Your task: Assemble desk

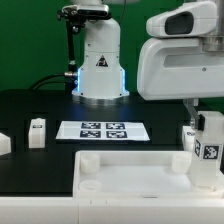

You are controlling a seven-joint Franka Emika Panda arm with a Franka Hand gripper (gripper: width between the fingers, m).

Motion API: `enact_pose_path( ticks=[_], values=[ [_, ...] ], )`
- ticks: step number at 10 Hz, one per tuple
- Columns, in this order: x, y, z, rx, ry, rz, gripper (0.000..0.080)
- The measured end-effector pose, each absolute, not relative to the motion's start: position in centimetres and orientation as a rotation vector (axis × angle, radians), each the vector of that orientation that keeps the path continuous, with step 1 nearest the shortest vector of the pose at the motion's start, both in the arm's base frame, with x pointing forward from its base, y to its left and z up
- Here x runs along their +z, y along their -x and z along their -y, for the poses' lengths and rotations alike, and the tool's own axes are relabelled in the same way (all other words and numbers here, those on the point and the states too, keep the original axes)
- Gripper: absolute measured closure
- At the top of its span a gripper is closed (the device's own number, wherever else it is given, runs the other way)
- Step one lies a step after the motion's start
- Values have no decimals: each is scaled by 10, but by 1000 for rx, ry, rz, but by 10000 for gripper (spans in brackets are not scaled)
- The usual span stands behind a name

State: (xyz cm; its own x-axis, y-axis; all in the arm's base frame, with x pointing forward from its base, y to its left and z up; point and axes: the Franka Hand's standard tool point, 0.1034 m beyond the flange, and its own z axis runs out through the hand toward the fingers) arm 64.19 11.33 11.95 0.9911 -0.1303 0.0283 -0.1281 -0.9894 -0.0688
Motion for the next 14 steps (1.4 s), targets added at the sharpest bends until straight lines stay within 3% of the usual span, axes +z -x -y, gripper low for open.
enact_pose_path(
  ticks=[5,12,14],
  values=[
    [119,-641,-103,-59,2682,-1359,511],
    [117,-639,-103,101,1992,-2159,511],
    [116,-638,-103,94,2060,-2094,511]
  ],
)
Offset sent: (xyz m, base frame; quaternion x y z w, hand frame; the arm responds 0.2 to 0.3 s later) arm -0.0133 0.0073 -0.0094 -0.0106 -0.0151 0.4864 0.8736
